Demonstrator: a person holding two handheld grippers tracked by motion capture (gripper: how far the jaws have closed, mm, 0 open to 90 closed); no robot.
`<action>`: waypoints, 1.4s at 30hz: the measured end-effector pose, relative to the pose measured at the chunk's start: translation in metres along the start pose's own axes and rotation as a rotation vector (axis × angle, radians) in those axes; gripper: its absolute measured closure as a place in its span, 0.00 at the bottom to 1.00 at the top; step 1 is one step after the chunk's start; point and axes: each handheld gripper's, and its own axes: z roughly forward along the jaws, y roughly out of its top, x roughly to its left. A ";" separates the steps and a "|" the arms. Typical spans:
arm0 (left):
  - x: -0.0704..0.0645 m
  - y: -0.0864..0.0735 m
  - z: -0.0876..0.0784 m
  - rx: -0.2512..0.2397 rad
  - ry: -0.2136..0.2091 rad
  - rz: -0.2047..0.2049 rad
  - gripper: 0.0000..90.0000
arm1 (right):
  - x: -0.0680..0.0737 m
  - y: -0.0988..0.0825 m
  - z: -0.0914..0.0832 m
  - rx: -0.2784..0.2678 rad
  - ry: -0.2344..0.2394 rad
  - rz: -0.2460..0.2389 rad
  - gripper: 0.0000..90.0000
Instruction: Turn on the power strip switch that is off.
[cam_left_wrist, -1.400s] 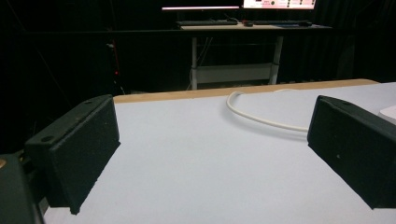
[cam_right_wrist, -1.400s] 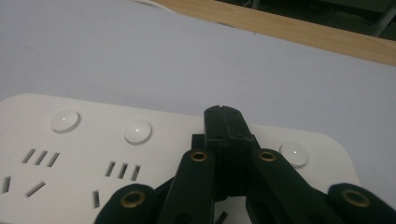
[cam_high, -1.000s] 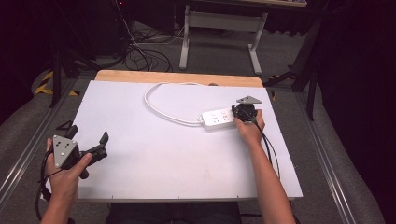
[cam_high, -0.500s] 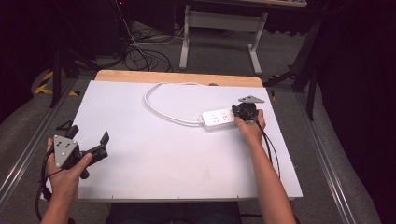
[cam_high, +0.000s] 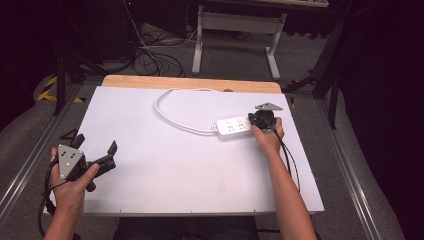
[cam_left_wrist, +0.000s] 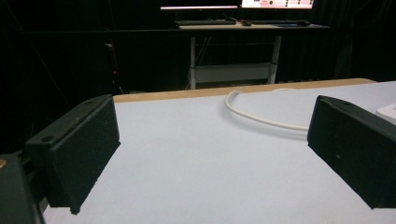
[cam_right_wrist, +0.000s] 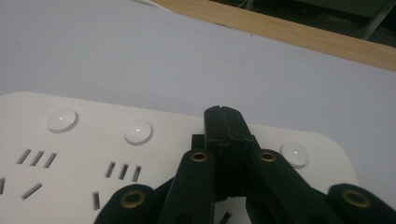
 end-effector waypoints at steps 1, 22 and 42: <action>0.000 0.000 0.000 -0.001 0.000 0.001 0.03 | 0.000 0.000 0.000 0.001 -0.001 -0.001 1.00; -0.001 0.000 0.002 0.003 -0.002 0.001 0.04 | -0.004 0.003 -0.002 0.017 -0.001 0.029 1.00; 0.000 0.000 0.002 0.003 -0.005 -0.012 0.04 | -0.005 0.009 -0.025 -0.057 0.008 0.015 1.00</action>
